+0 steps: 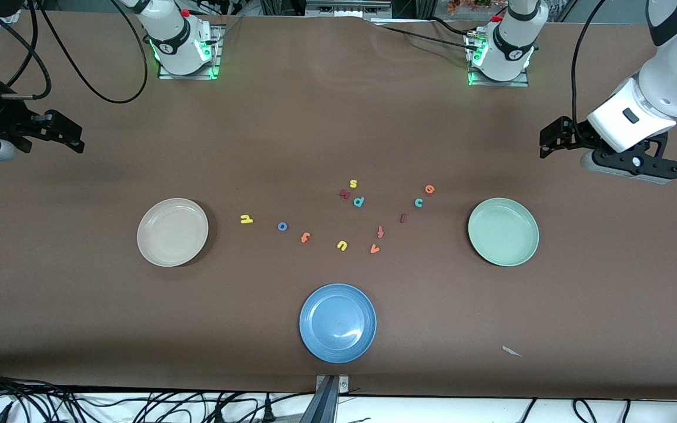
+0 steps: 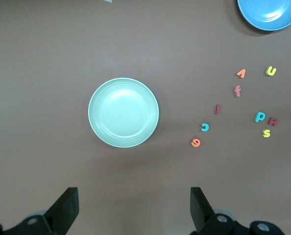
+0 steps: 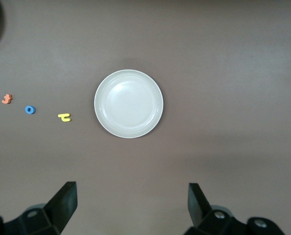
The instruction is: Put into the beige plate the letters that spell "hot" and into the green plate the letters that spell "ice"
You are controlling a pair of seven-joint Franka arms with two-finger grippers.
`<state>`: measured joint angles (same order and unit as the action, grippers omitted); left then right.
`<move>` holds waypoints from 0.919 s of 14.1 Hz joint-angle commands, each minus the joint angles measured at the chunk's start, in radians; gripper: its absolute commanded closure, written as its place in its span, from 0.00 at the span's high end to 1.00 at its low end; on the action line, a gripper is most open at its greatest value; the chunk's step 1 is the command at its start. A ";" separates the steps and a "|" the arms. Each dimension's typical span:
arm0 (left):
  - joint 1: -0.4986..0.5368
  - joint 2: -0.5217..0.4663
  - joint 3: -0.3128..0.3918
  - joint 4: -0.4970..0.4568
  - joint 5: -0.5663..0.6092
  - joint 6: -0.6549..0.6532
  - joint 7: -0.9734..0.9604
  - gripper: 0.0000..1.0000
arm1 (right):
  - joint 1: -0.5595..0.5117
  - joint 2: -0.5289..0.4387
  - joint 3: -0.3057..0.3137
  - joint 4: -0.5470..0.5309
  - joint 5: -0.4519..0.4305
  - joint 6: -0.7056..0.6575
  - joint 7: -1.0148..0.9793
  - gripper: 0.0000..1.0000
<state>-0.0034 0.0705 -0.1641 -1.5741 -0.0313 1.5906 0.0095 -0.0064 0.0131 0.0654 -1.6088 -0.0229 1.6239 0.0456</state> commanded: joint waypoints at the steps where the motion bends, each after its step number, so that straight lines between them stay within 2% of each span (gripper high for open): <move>1: -0.020 0.011 -0.017 0.029 0.031 -0.012 -0.008 1.00 | 0.005 -0.005 -0.001 0.004 -0.019 -0.001 0.005 1.00; 8: -0.020 0.031 -0.017 0.029 0.030 -0.003 -0.008 1.00 | 0.005 -0.005 -0.001 0.006 -0.019 0.001 0.005 1.00; 13: -0.021 0.080 -0.023 0.028 0.033 0.090 -0.008 1.00 | 0.005 -0.004 -0.001 0.006 -0.019 0.001 0.005 1.00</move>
<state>-0.0179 0.1093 -0.1806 -1.5726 -0.0313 1.6559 0.0087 -0.0064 0.0131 0.0653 -1.6088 -0.0233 1.6240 0.0457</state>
